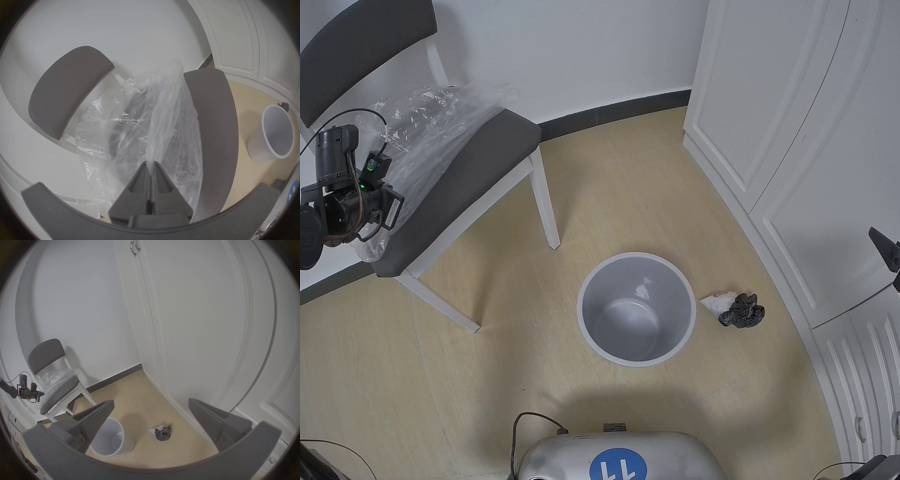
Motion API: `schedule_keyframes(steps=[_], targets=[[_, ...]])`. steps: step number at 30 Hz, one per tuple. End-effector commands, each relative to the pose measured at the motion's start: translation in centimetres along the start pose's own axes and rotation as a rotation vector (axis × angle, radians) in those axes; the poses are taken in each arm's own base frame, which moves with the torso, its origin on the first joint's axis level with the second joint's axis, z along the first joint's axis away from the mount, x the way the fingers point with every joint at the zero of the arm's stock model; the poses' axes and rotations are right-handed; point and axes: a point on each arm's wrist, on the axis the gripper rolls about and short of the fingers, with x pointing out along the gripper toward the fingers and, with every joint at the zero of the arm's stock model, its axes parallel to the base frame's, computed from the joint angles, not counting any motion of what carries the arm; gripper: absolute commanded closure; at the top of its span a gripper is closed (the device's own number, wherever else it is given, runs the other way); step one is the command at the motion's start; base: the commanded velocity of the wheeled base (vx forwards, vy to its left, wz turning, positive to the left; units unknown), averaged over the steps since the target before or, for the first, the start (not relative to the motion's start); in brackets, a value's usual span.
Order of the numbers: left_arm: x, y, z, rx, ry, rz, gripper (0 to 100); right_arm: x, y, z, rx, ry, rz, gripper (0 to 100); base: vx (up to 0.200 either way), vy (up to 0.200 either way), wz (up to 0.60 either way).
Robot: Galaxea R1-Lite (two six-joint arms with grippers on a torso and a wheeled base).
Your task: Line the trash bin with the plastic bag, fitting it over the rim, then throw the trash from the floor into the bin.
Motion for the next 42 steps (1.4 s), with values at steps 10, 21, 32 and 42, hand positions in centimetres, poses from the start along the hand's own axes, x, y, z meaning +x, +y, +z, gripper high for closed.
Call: schedule_keyframes(steps=[10,21,32,42], targets=[[-6.7,0.8,3.9,-0.083,-0.277,-0.103,100,1.5,0.8,-0.6,0.019,0.048,0.035,0,0.0,0.0,0.0],[-13.5,-2.0,7.8,-0.134,-0.542,-0.346,100,2.1,3.0,-1.1,0.101,0.062,0.109,0,0.0,0.0,0.0],[-18.3,-4.3,12.4,-0.167,-0.745,-0.538,100,1.6,6.1,-2.4,0.216,0.173,0.308,0,0.0,0.0,0.0],[-22.8,-4.6,15.3,-0.178,-0.865,-0.674,100,1.8,6.4,-2.5,0.285,0.203,0.333,0,0.0,0.0,0.0]])
